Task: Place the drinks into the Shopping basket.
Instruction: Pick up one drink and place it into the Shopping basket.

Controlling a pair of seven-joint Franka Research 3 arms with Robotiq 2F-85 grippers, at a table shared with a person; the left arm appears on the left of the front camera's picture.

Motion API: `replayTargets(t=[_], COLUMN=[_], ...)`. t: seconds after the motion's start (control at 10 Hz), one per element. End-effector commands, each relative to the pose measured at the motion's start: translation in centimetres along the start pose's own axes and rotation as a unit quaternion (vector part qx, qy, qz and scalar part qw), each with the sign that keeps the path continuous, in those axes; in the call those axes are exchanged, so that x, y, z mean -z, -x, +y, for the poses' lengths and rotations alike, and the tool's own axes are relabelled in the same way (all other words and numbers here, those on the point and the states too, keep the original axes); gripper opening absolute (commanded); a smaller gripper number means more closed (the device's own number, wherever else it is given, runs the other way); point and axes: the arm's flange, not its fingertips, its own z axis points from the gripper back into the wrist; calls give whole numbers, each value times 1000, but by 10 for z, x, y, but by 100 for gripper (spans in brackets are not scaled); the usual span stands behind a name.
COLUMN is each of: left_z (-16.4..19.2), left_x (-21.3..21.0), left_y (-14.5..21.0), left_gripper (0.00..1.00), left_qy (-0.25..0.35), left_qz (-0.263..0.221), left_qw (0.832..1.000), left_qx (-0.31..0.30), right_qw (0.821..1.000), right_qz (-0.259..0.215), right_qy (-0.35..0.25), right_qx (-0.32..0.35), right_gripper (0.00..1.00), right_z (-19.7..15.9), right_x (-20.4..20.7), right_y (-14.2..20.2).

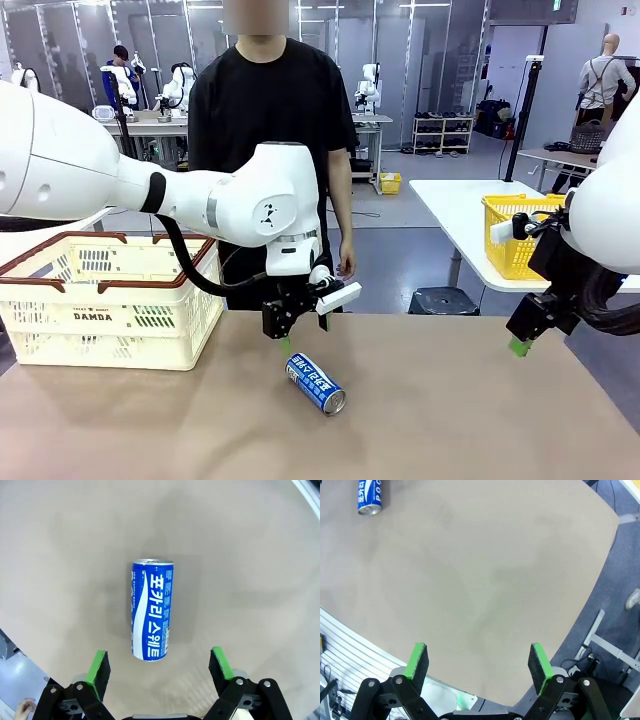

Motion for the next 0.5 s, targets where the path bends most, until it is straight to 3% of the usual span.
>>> replayTargets(t=[0.0, 0.4], left_z=[0, 7], left_x=[13, 43], left_y=[-1, 3], left_gripper=[100, 100], left_qy=[-5, 2], left_qz=[1, -19], left_qw=[1000, 1000], left_qx=[2, -3], right_qw=[1000, 1000], right_qz=[0, 0], right_qy=[-5, -5], right_qx=[-1, -1], right_gripper=[100, 100], right_z=[-1, -1], right_x=[1, 1], right_y=[2, 2])
